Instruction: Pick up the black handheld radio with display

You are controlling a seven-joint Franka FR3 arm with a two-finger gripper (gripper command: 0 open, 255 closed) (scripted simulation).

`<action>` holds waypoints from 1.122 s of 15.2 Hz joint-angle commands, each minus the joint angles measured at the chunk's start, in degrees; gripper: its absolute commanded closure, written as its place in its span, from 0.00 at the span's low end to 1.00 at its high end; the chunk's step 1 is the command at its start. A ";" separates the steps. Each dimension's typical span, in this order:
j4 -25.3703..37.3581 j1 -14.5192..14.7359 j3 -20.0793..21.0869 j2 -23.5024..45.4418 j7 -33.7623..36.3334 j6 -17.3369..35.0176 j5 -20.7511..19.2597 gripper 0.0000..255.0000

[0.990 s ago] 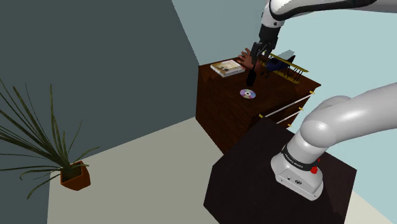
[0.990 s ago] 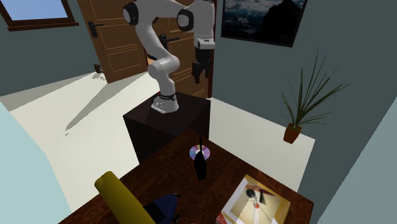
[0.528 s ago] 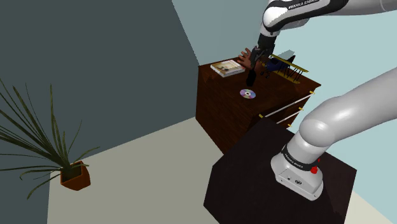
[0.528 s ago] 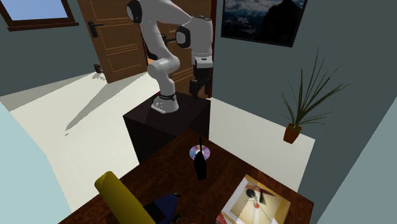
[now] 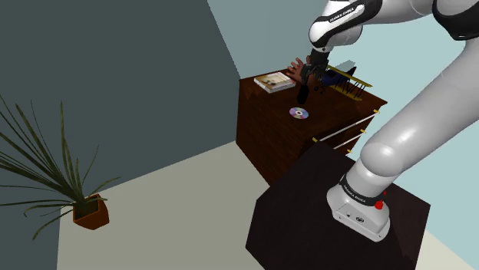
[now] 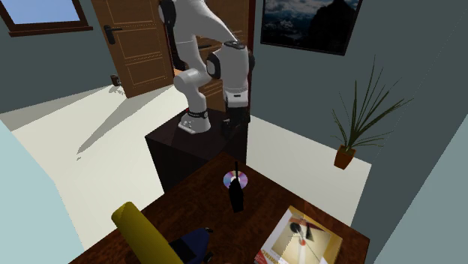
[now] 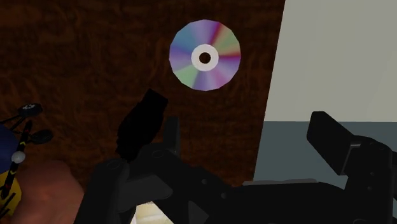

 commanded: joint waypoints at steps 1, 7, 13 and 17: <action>1.95 -0.36 -1.43 4.13 -2.46 2.30 2.41 0.00; 10.19 -3.34 -3.15 17.68 -10.90 6.75 12.50 0.00; 16.56 -7.49 -1.69 27.26 -16.11 9.09 19.55 0.00; 16.00 -8.12 -0.85 29.30 -17.16 11.48 21.09 0.00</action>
